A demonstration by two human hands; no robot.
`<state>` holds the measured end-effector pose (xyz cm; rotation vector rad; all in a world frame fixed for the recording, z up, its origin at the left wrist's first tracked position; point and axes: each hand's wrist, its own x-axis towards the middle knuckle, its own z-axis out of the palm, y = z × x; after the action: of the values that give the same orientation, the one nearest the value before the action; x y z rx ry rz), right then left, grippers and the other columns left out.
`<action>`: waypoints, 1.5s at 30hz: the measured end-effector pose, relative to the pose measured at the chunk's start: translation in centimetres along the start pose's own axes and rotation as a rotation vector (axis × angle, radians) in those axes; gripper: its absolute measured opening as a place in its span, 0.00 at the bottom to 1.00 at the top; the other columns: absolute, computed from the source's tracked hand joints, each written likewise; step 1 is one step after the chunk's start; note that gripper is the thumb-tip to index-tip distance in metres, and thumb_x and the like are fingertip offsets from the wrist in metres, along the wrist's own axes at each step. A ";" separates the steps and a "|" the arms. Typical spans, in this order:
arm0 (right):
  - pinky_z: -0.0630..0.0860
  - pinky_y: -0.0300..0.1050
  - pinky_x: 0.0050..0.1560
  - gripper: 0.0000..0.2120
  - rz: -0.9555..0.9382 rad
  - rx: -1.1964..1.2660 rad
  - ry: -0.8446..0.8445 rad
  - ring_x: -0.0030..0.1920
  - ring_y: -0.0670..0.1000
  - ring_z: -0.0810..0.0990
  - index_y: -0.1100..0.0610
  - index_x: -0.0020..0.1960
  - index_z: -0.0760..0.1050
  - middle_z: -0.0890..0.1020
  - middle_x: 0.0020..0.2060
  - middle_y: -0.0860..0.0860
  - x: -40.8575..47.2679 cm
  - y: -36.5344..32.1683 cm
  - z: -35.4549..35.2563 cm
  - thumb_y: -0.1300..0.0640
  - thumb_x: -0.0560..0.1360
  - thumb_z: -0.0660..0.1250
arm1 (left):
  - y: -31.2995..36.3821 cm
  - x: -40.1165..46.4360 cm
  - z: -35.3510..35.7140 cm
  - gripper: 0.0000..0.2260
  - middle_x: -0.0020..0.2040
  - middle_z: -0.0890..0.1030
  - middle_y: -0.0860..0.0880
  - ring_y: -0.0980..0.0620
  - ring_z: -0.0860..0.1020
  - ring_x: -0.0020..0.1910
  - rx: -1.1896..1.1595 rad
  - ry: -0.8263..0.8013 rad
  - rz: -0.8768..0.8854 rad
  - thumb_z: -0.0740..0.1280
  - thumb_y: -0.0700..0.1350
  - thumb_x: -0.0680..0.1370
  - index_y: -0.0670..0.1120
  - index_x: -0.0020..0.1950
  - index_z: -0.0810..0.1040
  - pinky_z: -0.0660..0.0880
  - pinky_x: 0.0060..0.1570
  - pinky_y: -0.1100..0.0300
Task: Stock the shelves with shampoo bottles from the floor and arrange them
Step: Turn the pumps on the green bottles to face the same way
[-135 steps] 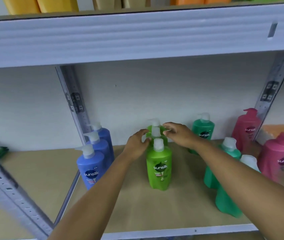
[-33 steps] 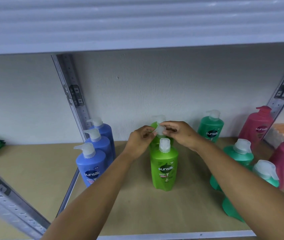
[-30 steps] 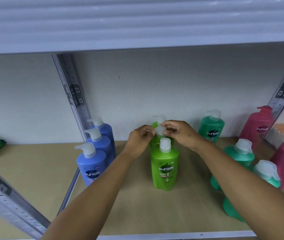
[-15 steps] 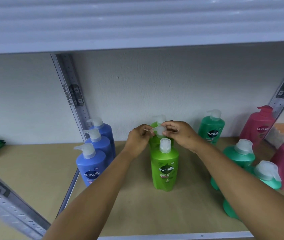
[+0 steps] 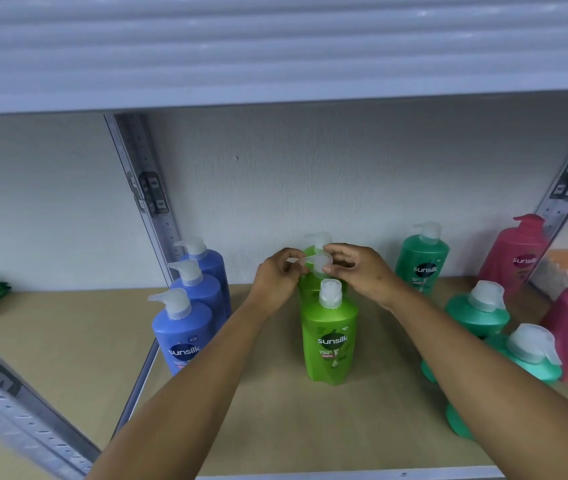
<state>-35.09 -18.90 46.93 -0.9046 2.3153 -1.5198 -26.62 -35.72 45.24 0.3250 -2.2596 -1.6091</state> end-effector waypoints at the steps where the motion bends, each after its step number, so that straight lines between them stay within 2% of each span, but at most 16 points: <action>1: 0.72 0.45 0.65 0.21 -0.001 -0.008 0.000 0.59 0.44 0.77 0.52 0.65 0.75 0.80 0.59 0.49 0.0 0.0 0.0 0.58 0.73 0.72 | -0.1 0.0 0.0 0.06 0.39 0.84 0.52 0.46 0.82 0.46 0.009 -0.001 0.008 0.66 0.43 0.77 0.55 0.46 0.79 0.78 0.54 0.44; 7: 0.73 0.47 0.64 0.17 -0.021 -0.009 0.020 0.57 0.45 0.79 0.54 0.60 0.78 0.83 0.55 0.49 0.0 0.1 0.1 0.58 0.72 0.72 | 0.2 0.0 0.2 0.09 0.40 0.84 0.52 0.47 0.82 0.45 0.050 0.010 0.017 0.63 0.41 0.79 0.54 0.44 0.78 0.78 0.53 0.45; 13: 0.73 0.47 0.64 0.16 -0.007 0.007 0.035 0.57 0.46 0.79 0.54 0.59 0.79 0.83 0.55 0.49 0.1 0.1 0.1 0.59 0.71 0.73 | 0.3 0.0 0.2 0.09 0.39 0.84 0.52 0.48 0.82 0.45 0.048 0.022 0.005 0.63 0.41 0.79 0.54 0.43 0.78 0.78 0.53 0.46; 19: 0.73 0.43 0.64 0.20 0.009 0.005 0.015 0.59 0.45 0.78 0.54 0.64 0.76 0.81 0.58 0.49 0.0 -0.1 0.0 0.58 0.72 0.73 | 0.4 0.1 0.2 0.09 0.40 0.84 0.52 0.48 0.82 0.45 0.075 0.013 0.018 0.63 0.41 0.78 0.55 0.44 0.78 0.77 0.53 0.45; 26: 0.72 0.39 0.61 0.17 -0.011 -0.025 0.029 0.56 0.44 0.79 0.54 0.61 0.78 0.82 0.55 0.47 -0.2 -0.4 0.1 0.59 0.73 0.72 | 0.3 0.2 0.3 0.09 0.40 0.84 0.52 0.49 0.82 0.45 0.107 0.022 0.026 0.63 0.41 0.79 0.54 0.43 0.78 0.78 0.52 0.46; 34: 0.72 0.42 0.63 0.18 0.008 0.006 0.025 0.57 0.45 0.79 0.55 0.62 0.77 0.82 0.56 0.50 -0.4 -0.4 0.2 0.59 0.72 0.72 | 0.1 0.1 0.3 0.08 0.42 0.84 0.52 0.49 0.81 0.46 0.100 0.024 0.031 0.63 0.43 0.79 0.55 0.45 0.78 0.78 0.52 0.46; 36: 0.72 0.44 0.65 0.20 0.024 0.049 0.018 0.59 0.45 0.78 0.54 0.64 0.75 0.81 0.56 0.49 -0.5 -0.4 0.1 0.59 0.73 0.72 | 0.3 -0.4 0.4 0.06 0.45 0.84 0.51 0.49 0.81 0.47 0.072 0.019 0.010 0.64 0.44 0.79 0.53 0.52 0.78 0.78 0.51 0.53; 38: 0.71 0.43 0.65 0.21 0.031 0.078 0.000 0.60 0.44 0.76 0.53 0.67 0.73 0.80 0.57 0.48 -1.1 -0.6 0.0 0.58 0.75 0.69 | 0.6 -1.5 0.7 0.11 0.49 0.81 0.51 0.53 0.79 0.47 0.069 0.020 0.023 0.63 0.43 0.79 0.50 0.61 0.74 0.75 0.45 0.69; 40: 0.70 0.42 0.66 0.21 0.016 0.099 -0.008 0.62 0.44 0.76 0.54 0.69 0.71 0.79 0.60 0.49 -1.9 -0.7 0.0 0.59 0.77 0.67 | 0.8 -2.9 1.0 0.14 0.52 0.78 0.55 0.58 0.76 0.51 0.078 0.046 0.076 0.63 0.41 0.79 0.48 0.65 0.71 0.70 0.46 0.77; 43: 0.70 0.38 0.65 0.18 -0.018 0.099 -0.007 0.62 0.41 0.75 0.52 0.67 0.74 0.78 0.62 0.47 -3.4 -0.5 -0.1 0.58 0.78 0.65 | 0.4 -4.8 1.3 0.13 0.54 0.76 0.61 0.62 0.75 0.56 0.077 0.046 0.132 0.64 0.43 0.79 0.50 0.64 0.71 0.71 0.56 0.69; 45: 0.70 0.33 0.62 0.16 -0.028 0.092 -0.004 0.60 0.38 0.75 0.50 0.65 0.75 0.79 0.59 0.46 -4.5 -0.5 -0.2 0.59 0.79 0.64 | 0.1 -5.7 1.3 0.12 0.54 0.77 0.61 0.69 0.75 0.54 0.077 0.025 0.151 0.65 0.43 0.79 0.51 0.62 0.73 0.72 0.55 0.70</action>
<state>-31.52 -16.16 46.87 -0.9197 2.2183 -1.6197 -21.91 -32.42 44.07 0.1877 -2.2729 -1.4375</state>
